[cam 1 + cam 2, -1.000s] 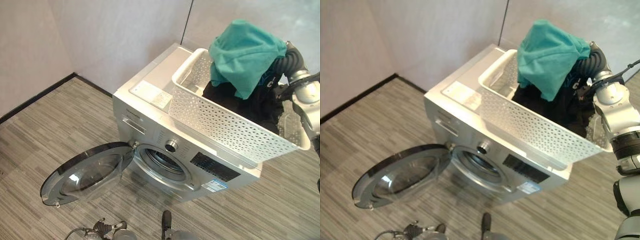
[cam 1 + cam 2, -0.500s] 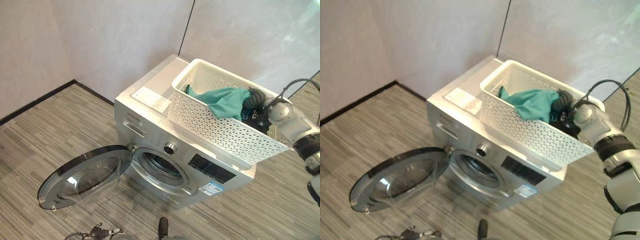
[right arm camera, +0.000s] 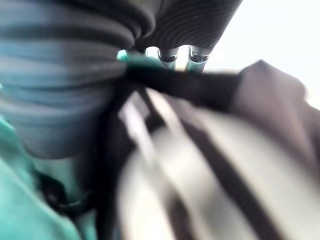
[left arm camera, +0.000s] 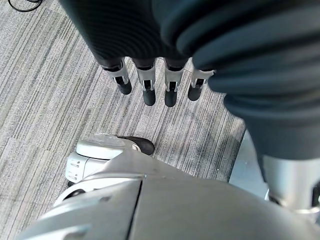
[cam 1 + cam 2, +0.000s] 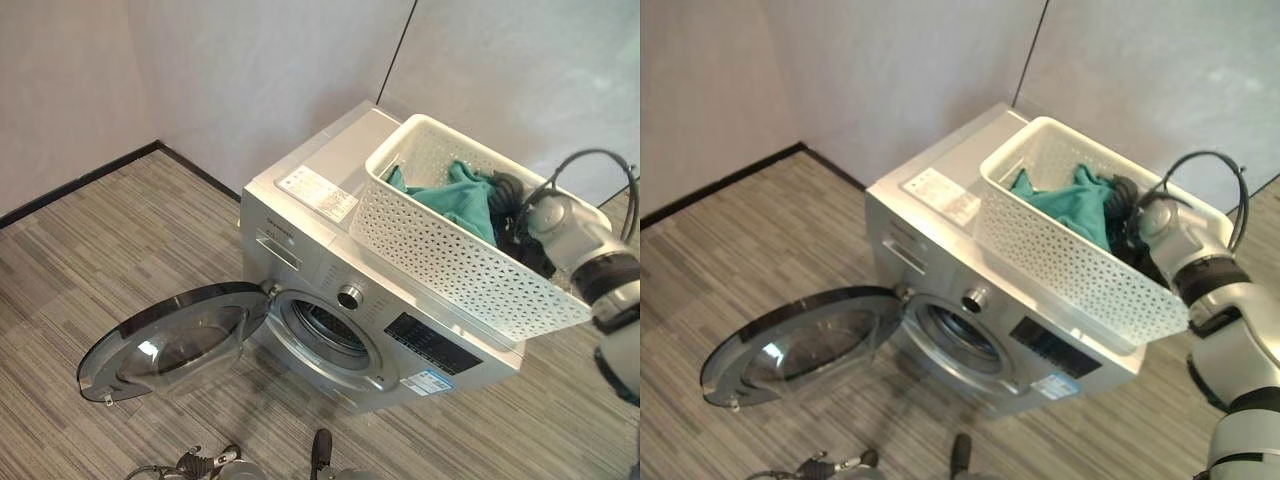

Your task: Grab the laundry basket,head to the washer,open it,put in the laundry and shut it.

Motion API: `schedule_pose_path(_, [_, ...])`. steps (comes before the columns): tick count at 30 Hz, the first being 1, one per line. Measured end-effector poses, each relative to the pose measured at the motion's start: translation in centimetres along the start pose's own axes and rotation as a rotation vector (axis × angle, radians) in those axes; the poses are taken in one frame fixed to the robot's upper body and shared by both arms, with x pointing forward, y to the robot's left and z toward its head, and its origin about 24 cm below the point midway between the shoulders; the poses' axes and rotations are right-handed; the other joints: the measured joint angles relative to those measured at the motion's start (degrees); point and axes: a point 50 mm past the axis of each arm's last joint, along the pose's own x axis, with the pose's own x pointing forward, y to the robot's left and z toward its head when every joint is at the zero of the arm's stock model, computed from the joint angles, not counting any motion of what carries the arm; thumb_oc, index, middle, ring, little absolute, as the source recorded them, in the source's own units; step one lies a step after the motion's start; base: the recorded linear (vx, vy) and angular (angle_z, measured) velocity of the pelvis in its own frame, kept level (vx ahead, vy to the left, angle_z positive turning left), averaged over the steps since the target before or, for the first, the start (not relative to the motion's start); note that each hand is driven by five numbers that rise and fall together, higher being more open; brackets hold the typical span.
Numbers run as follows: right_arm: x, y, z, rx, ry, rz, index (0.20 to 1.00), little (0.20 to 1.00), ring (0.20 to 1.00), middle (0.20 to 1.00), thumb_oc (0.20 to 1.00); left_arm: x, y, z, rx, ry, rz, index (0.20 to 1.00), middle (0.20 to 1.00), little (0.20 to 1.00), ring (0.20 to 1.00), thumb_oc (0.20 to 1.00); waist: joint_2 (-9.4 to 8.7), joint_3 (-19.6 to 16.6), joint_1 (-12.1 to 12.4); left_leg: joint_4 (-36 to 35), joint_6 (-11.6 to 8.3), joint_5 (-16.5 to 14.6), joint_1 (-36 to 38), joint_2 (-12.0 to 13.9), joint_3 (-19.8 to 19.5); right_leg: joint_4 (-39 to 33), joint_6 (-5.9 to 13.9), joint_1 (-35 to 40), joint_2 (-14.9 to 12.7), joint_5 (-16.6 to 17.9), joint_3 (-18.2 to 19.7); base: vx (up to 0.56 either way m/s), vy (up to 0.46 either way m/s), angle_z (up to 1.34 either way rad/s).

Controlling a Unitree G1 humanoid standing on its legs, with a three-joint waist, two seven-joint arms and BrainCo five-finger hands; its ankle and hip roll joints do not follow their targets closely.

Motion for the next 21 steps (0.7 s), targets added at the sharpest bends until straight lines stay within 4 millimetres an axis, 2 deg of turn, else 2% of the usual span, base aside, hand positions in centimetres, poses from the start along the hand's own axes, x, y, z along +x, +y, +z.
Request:
schedule_pose_path(4, [-1.6,-2.9,1.0,-0.096,-0.082,0.008,1.000,1.000,1.000,1.000,1.000,0.0,0.0,0.0,-0.003,-0.004,-0.001,1.000,1.000,1.000,1.000,1.000,-0.05,0.13,-0.19,-0.43,0.06,-0.03,0.28,0.07,0.11,0.01,0.03,0.05,0.00,-0.03,0.06,0.01,0.012,-0.01])
schedule_pose_path(7, [-2.7,-3.8,1.5,-0.131,-0.124,0.041,1.000,1.000,1.000,1.000,1.000,0.0,0.1,0.1,-0.003,-0.007,-0.011,1.000,1.000,1.000,1.000,1.000,-0.26,0.28,-0.37,-1.02,0.09,-0.01,1.23,0.12,0.55,0.00,0.21,0.56,-0.02,-0.18,0.25,0.01,0.009,-0.05])
schedule_pose_path(13, [-2.9,-1.7,1.7,-0.187,-0.134,0.182,1.000,1.000,1.000,1.000,1.000,0.0,0.4,0.2,0.000,-0.017,-0.015,1.000,1.000,1.000,1.000,1.000,-1.09,0.75,-1.06,-1.00,0.08,-0.01,1.47,0.11,1.20,0.00,0.26,0.54,0.00,-0.24,0.68,0.00,0.006,-0.04])
schedule_pose_path(17, [-3.0,-0.5,2.6,-0.215,-0.177,0.246,1.000,1.000,1.000,1.000,1.000,0.0,0.5,0.3,0.004,-0.018,-0.014,1.000,1.000,1.000,1.000,1.000,-1.15,0.93,-1.24,-1.01,0.07,-0.02,1.43,0.18,1.20,0.00,0.26,0.50,0.07,-0.30,0.66,0.00,0.000,0.00])
schedule_pose_path(21, [-2.9,-0.1,2.8,-0.218,-0.181,0.260,1.000,1.000,1.000,1.000,1.000,0.0,0.6,0.4,0.005,-0.023,-0.011,1.000,1.000,1.000,1.000,1.000,-1.40,1.19,-0.85,-1.01,0.07,-0.02,1.34,0.17,1.20,0.00,0.26,0.44,0.06,-0.29,0.63,0.00,0.000,0.00])
